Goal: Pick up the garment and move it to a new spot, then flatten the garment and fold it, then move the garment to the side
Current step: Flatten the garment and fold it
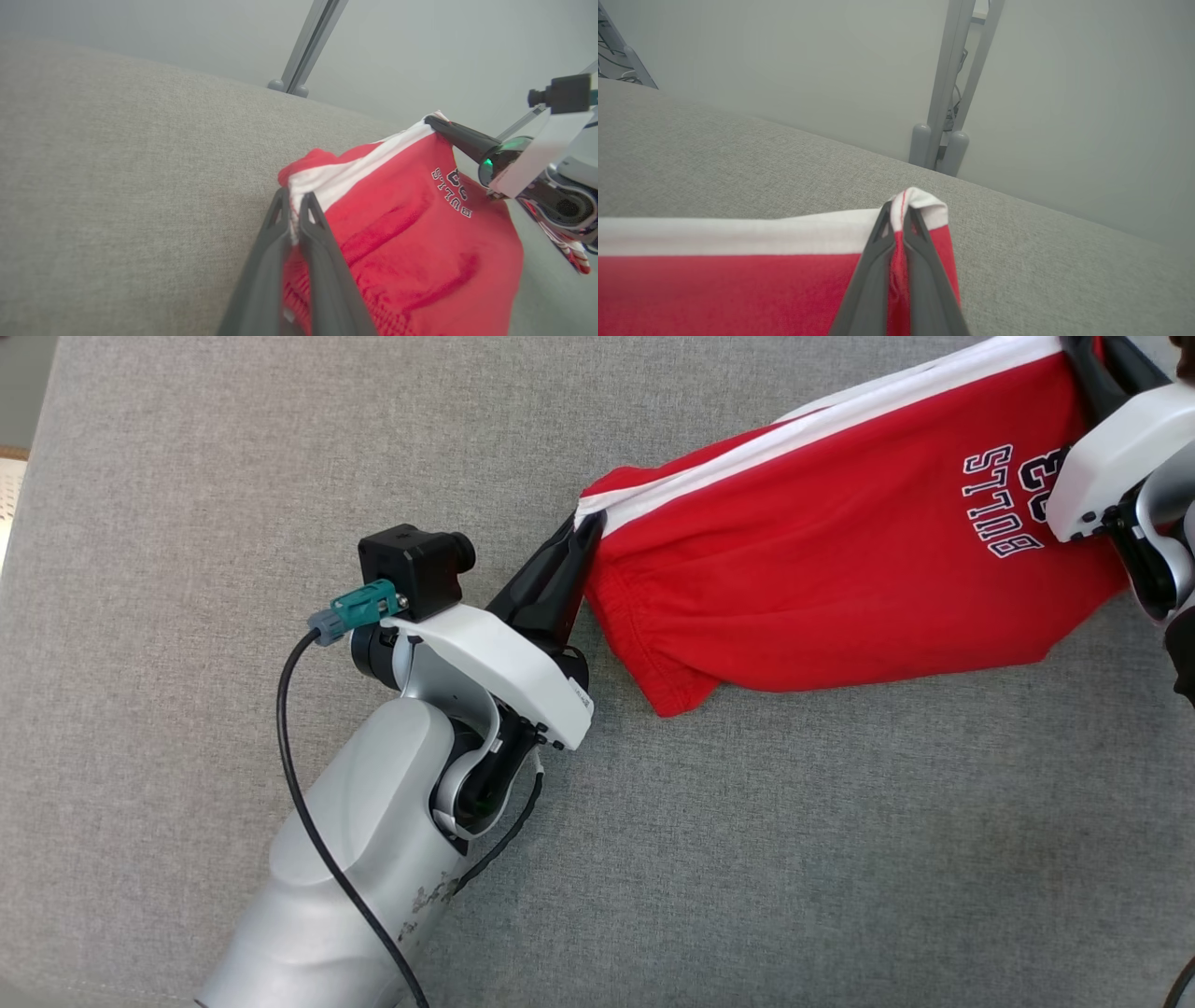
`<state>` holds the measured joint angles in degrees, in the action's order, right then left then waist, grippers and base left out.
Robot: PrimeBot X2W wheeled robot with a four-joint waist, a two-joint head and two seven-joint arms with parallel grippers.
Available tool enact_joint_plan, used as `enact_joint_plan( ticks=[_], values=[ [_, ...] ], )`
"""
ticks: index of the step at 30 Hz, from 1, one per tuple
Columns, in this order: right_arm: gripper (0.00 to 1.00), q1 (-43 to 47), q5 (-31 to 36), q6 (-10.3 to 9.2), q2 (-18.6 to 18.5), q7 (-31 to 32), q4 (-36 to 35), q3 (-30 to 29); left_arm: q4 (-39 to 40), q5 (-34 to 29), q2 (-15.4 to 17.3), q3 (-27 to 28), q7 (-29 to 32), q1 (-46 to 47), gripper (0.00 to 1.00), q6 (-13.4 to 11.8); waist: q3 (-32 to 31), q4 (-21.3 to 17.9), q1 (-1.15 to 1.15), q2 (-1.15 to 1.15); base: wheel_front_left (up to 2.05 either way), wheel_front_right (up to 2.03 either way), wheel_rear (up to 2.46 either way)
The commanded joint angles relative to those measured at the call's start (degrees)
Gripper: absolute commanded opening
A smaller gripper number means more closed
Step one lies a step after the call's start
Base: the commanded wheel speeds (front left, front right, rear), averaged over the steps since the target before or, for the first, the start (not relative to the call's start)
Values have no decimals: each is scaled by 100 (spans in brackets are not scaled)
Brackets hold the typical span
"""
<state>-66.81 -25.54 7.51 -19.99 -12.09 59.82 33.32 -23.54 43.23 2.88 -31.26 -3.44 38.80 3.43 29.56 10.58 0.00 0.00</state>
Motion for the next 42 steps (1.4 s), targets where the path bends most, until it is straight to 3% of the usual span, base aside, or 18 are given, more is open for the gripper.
enact_joint_plan(
  ticks=[1,3,6,7,8,13,21,29,35,42],
  values=[
    [100,-68,-51,-4,-28,-78,42,10,-41,-27,31,-3,-25,77,11,-42,-16,-4,0,0,0,0,0],
    [100,-121,-85,-4,-53,-193,112,14,-109,-101,33,-46,-96,122,37,-57,-48,-22,0,0,0,0,0],
    [100,-56,-47,-4,-35,-287,37,149,-222,-277,91,-88,-256,155,46,-159,-152,-91,0,0,0,0,0],
    [100,-17,-61,-4,-43,-305,-27,165,-254,-300,113,-88,-284,126,68,-181,-208,-123,0,0,0,0,0],
    [100,38,-90,-4,-50,-318,-105,168,-274,-345,157,-78,-344,97,100,-221,-270,-162,0,0,0,0,0],
    [100,498,15,-4,-156,-312,-866,-61,-278,-687,466,-97,-603,-162,100,-523,-643,-388,0,0,0,0,0],
    [100,1941,290,-3,59,-314,-2209,-414,153,-1258,1023,-199,-855,-925,100,-1270,-1407,-691,0,0,0,0,0],
    [100,3337,363,-3,521,-314,-2918,-692,936,-1483,988,119,-1169,-2077,100,-1873,-2095,-847,0,0,0,0,0],
    [100,4151,640,-3,804,-308,-3376,-1224,1716,-2026,744,626,-1178,-2963,100,-2281,-2473,-865,0,0,0,0,0],
    [100,4928,903,-3,1080,-308,-3756,-1854,2163,-2604,561,882,-1176,-3707,100,-2250,-2713,-804,0,0,0,0,0]
  ],
)
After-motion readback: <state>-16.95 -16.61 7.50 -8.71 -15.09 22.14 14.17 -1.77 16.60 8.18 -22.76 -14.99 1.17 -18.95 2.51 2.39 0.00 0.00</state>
